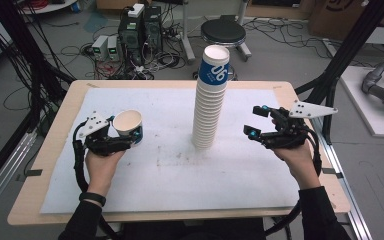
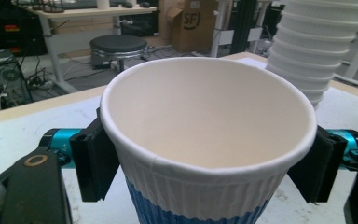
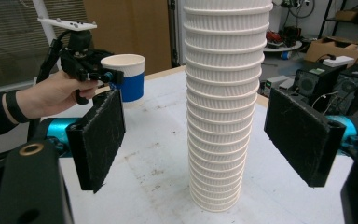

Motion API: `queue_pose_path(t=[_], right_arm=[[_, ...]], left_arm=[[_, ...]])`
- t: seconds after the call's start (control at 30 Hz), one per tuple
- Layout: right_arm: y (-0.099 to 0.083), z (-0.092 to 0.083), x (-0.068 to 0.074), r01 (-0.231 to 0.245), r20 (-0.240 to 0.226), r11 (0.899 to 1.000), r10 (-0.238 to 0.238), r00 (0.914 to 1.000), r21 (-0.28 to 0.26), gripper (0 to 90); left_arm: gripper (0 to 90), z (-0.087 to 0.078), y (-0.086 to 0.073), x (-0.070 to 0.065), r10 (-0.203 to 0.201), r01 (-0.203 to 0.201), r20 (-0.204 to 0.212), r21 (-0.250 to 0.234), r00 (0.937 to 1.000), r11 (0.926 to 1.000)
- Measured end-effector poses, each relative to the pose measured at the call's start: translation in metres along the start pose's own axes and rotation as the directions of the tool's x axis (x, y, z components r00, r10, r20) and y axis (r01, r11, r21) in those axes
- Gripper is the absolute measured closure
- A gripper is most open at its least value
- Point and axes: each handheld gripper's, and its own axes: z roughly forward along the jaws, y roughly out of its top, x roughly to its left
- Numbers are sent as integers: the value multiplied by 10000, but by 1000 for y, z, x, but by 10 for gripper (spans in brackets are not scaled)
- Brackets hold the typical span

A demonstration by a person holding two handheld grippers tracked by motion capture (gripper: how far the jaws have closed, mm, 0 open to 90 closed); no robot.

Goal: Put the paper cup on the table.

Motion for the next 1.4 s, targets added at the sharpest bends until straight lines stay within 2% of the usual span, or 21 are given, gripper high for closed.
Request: queue_pose_path(t=[0.1, 0.17, 0.37, 0.5, 0.63, 0.73, 0.8, 0.97, 1.03, 1.13, 1.27, 1.4], right_arm=[[0, 1, 0, 28, 4, 10000, -28, 10000, 16, 205], [0, 1, 0, 10, -2, 10000, -10, 10000, 28, 206], [0, 1, 0, 17, 2, 10000, -17, 10000, 32, 206], [0, 0, 0, 9, 5, 10000, -9, 10000, -4, 206], [0, 0, 0, 17, -12, 10000, -17, 10000, -48, 206], [0, 0, -1, 16, -28, 10000, -16, 10000, -84, 206], [0, 1, -2, 15, -8, 9999, -15, 10000, -113, 206], [3, 2, -3, 49, -22, 9998, -49, 10000, -174, 206], [4, 3, -3, 71, -34, 9998, -72, 10000, -181, 206], [4, 4, -3, 120, -21, 9998, -120, 9999, -153, 206], [4, 3, -2, 105, -14, 9998, -106, 9999, -175, 206], [4, 1, -3, 152, 20, 9996, -151, 9999, -234, 206]], left_arm=[[212, 3, -3, 4, -105, 107, -99, 187, 9999, 9998], [212, 6, -5, 5, -47, 59, -310, 375, 9995, 9993], [213, 9, -6, 5, -277, 302, -454, 571, 9986, 9979], [214, 6, -5, 0, -302, 328, -466, 564, 9985, 9979], [218, 0, -9, -8, -361, 391, -804, 350, 9961, 9986], [218, -3, -12, -11, -71, 88, -979, 168, 9952, 9998], [218, -4, -15, -12, 56, -37, -1171, 160, 9931, 9999], [218, -2, -26, -6, 27, 9, -1410, 254, 9900, 9997], [217, 0, -28, -4, -55, 88, -1408, 223, 9900, 9997], [217, 6, -34, -4, 193, -119, -1416, 535, 9897, 9985], [216, 14, -42, 1, 13, 87, -1297, 767, 9915, 9970], [214, 18, -45, 5, 68, 21, -1368, 645, 9906, 9979]])
